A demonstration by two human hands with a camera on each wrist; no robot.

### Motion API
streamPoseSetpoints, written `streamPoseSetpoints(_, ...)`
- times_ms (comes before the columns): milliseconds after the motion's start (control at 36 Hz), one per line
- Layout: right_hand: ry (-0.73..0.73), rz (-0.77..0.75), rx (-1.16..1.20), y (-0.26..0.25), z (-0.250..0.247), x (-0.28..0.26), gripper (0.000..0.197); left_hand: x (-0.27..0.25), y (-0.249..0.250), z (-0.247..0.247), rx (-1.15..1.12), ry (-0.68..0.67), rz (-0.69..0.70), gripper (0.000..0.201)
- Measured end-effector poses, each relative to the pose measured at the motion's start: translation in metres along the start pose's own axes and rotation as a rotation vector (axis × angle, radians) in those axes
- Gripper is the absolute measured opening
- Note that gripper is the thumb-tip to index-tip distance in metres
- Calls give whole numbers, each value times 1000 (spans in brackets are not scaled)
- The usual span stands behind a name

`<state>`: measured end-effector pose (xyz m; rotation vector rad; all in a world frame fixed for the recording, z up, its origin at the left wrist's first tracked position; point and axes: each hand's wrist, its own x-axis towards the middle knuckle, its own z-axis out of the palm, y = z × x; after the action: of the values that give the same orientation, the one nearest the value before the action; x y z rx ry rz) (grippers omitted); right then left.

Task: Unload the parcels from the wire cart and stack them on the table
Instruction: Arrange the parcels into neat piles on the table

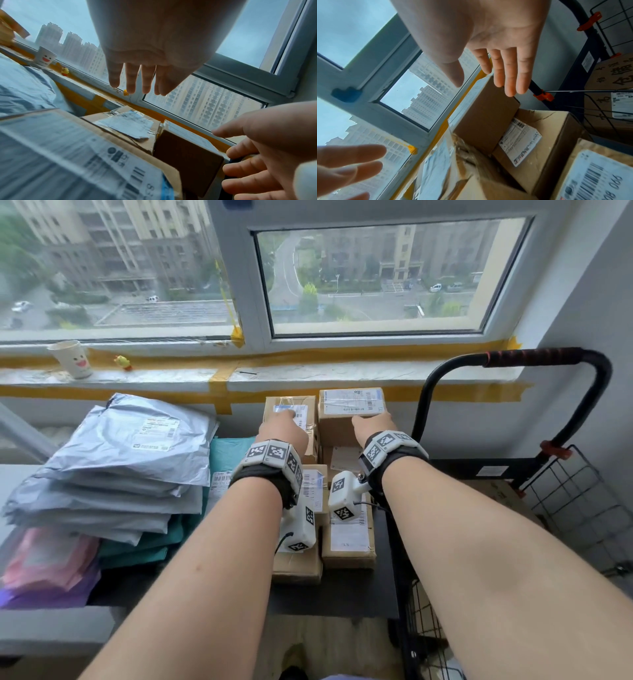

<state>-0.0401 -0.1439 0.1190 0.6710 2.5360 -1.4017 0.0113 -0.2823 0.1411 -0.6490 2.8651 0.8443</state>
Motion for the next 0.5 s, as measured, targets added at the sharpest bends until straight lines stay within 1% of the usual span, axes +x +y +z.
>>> streamPoseSetpoints(83,-80,-32,-82,2,1,-18,48,-12,-18,0,-15,38,-20,63)
streamPoseSetpoints(167,-136,-70,-196,5,3,-34,41,-23,-42,6,-37,75,-50,62)
streamPoseSetpoints(222,-176,-79,-249,7,7,-47,34,-26,-58,10,-21,84,-56,60)
streamPoseSetpoints(278,-218,-59,-295,9,13,-55,24,-30,-69,11,-6,80,-83,53)
streamPoseSetpoints(333,-237,-27,-321,12,19,-63,22,-32,-80,10,8,46,-129,45)
streamPoseSetpoints(417,-242,9,-318,20,28,-72,26,-34,-97,10,18,-59,-189,40)
streamPoseSetpoints(500,-247,47,-360,31,40,-83,39,-37,-110,14,26,-163,-185,36)
